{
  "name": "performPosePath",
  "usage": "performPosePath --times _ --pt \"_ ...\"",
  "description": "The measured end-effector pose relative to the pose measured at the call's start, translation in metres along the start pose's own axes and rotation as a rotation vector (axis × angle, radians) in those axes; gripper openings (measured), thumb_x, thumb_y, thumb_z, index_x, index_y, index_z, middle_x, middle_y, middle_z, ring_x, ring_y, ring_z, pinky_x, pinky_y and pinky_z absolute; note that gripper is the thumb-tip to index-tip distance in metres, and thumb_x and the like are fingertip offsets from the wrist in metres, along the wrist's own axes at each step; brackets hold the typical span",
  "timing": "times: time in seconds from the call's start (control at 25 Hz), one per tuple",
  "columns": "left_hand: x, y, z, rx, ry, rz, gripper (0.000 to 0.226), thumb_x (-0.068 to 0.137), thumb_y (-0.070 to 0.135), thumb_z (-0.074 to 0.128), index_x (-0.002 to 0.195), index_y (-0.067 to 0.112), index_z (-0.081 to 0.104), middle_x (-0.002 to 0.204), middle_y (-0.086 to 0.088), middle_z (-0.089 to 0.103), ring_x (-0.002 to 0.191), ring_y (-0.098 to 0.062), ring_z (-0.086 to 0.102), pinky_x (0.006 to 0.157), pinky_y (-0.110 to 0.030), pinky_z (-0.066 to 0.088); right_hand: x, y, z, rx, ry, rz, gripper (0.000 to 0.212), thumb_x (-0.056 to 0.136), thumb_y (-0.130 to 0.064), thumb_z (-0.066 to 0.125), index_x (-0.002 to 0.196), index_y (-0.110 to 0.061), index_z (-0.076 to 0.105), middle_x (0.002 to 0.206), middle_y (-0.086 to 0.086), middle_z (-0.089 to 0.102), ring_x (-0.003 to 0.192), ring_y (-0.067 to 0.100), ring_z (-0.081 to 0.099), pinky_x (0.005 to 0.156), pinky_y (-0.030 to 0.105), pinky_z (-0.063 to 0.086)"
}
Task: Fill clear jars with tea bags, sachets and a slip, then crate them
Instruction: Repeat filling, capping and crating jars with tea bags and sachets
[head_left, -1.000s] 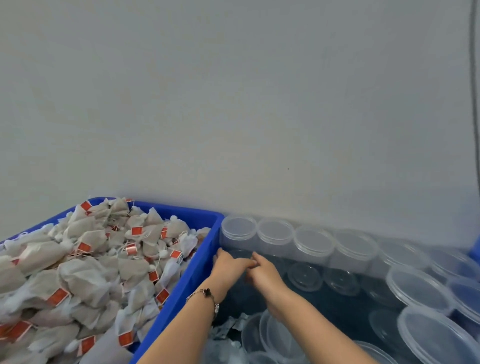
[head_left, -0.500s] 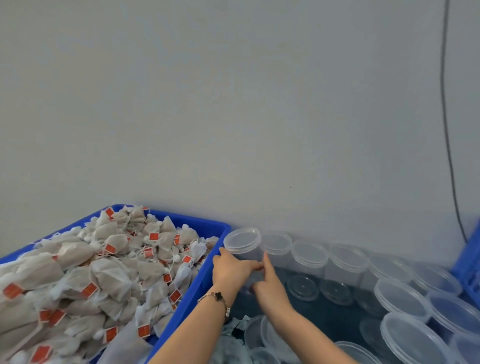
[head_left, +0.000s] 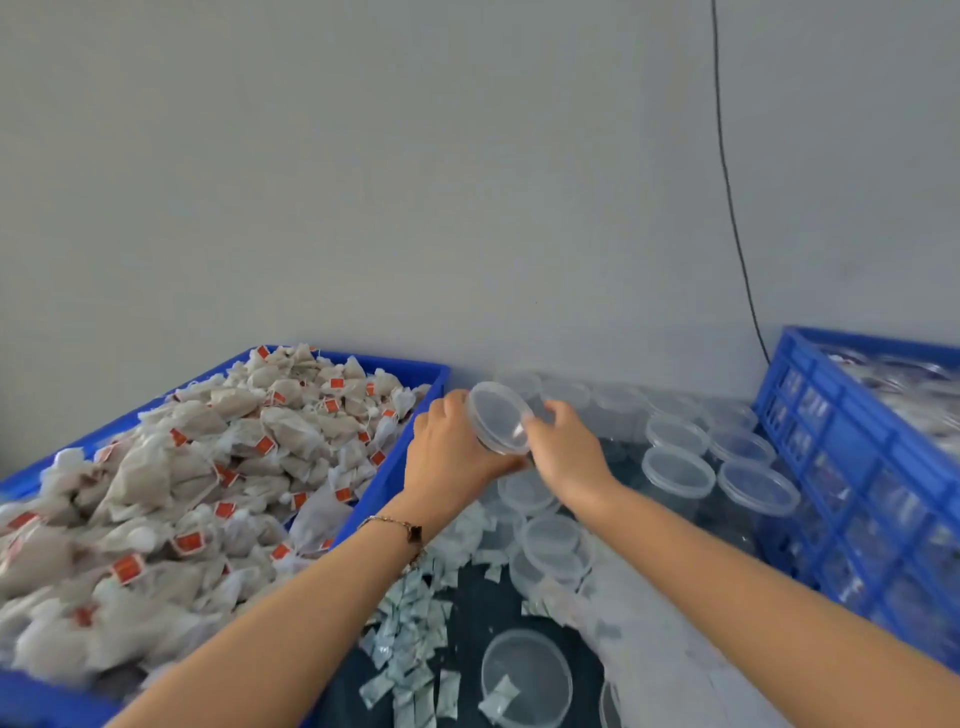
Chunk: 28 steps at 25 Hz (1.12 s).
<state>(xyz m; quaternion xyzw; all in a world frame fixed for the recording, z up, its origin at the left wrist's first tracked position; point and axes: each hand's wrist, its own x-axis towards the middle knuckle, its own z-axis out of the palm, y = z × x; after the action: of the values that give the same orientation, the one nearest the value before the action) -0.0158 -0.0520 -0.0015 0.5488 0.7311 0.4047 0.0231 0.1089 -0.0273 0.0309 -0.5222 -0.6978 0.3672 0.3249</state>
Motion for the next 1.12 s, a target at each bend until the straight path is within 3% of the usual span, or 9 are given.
performPosePath --times 0.12,0.28,0.44,0.56,0.68,0.84,0.92,1.0,1.12 --pt "-0.036 0.001 -0.005 0.214 0.027 0.197 0.105 0.058 0.062 0.079 0.141 0.011 0.039 0.129 -0.003 0.047 0.124 -0.026 0.039 0.098 -0.033 0.035 -0.015 -0.009 -0.012 -0.325 -0.201 -0.038 0.08 0.078 -0.074 0.044 0.142 -0.027 0.037 0.135 0.003 0.052 0.108 0.024 0.06 0.08 0.032 0.052" --pt "-0.058 0.001 -0.008 0.194 0.182 0.387 0.096 0.055 0.065 0.073 0.12 -0.005 0.057 0.107 -0.014 0.061 0.1 -0.031 0.061 0.087 -0.036 0.049 -0.024 -0.006 -0.02 -0.388 -0.337 -0.059 0.095 0.068 -0.082 0.047 0.148 -0.038 0.019 0.132 -0.001 0.051 0.08 0.017 0.068 0.057 0.026 0.058" --pt "-0.065 0.001 -0.005 0.093 -0.013 0.301 0.101 0.057 0.055 0.084 0.135 0.004 0.046 0.127 -0.005 0.054 0.119 -0.022 0.052 0.092 -0.018 0.034 -0.026 0.008 -0.021 -0.293 -0.289 -0.096 0.085 0.067 -0.066 0.067 0.138 -0.035 0.032 0.122 -0.008 0.049 0.091 0.014 0.06 0.068 0.025 0.051" --pt "-0.067 0.001 -0.001 0.06 -0.004 0.305 0.087 0.056 0.052 0.086 0.126 0.011 0.053 0.115 0.003 0.06 0.111 -0.017 0.055 0.085 -0.014 0.031 -0.024 0.015 -0.022 -0.255 -0.304 -0.11 0.078 0.062 -0.053 0.078 0.127 -0.031 0.041 0.12 0.0 0.053 0.099 0.018 0.053 0.076 0.03 0.046" --pt "-0.064 0.003 -0.003 0.026 -0.005 0.314 0.085 0.054 0.053 0.086 0.121 0.013 0.054 0.109 0.005 0.062 0.104 -0.014 0.057 0.08 -0.015 0.035 -0.029 0.016 -0.027 -0.306 -0.31 -0.198 0.07 0.06 -0.041 0.082 0.118 -0.039 0.042 0.117 0.006 0.05 0.104 0.021 0.052 0.08 0.03 0.047" --pt "-0.066 -0.002 -0.008 0.019 -0.108 0.325 0.089 0.054 0.063 0.082 0.126 0.02 0.052 0.112 0.011 0.059 0.103 -0.007 0.055 0.077 -0.009 0.034 -0.034 0.015 -0.042 -0.471 -0.515 -0.415 0.08 0.062 -0.001 0.073 0.126 -0.036 0.043 0.13 -0.002 0.037 0.122 0.014 0.039 0.089 0.026 0.047" --pt "-0.068 -0.005 -0.007 0.076 -0.116 0.349 0.086 0.056 0.062 0.081 0.125 0.021 0.051 0.113 0.011 0.054 0.105 -0.008 0.052 0.074 -0.008 0.032 -0.039 0.014 -0.041 -0.407 -0.483 -0.429 0.073 0.067 -0.017 0.077 0.13 -0.033 0.044 0.136 -0.003 0.038 0.132 0.012 0.033 0.097 0.023 0.039" --pt "-0.07 -0.003 -0.005 0.141 -0.098 0.33 0.087 0.055 0.067 0.078 0.124 0.022 0.049 0.111 0.011 0.05 0.103 -0.007 0.048 0.075 -0.015 0.035 -0.042 0.017 -0.034 -0.522 -0.334 -0.326 0.086 0.07 -0.062 0.064 0.143 -0.038 0.026 0.144 0.003 0.038 0.132 0.022 0.04 0.099 0.033 0.04" --pt "-0.073 0.003 -0.004 0.161 -0.114 0.32 0.086 0.052 0.07 0.076 0.118 0.022 0.048 0.103 0.014 0.045 0.095 -0.003 0.042 0.072 -0.018 0.034 -0.044 0.014 -0.032 -0.716 -0.29 -0.107 0.093 0.063 -0.087 0.045 0.141 -0.041 0.023 0.128 0.006 0.052 0.087 0.026 0.069 0.074 0.033 0.054"
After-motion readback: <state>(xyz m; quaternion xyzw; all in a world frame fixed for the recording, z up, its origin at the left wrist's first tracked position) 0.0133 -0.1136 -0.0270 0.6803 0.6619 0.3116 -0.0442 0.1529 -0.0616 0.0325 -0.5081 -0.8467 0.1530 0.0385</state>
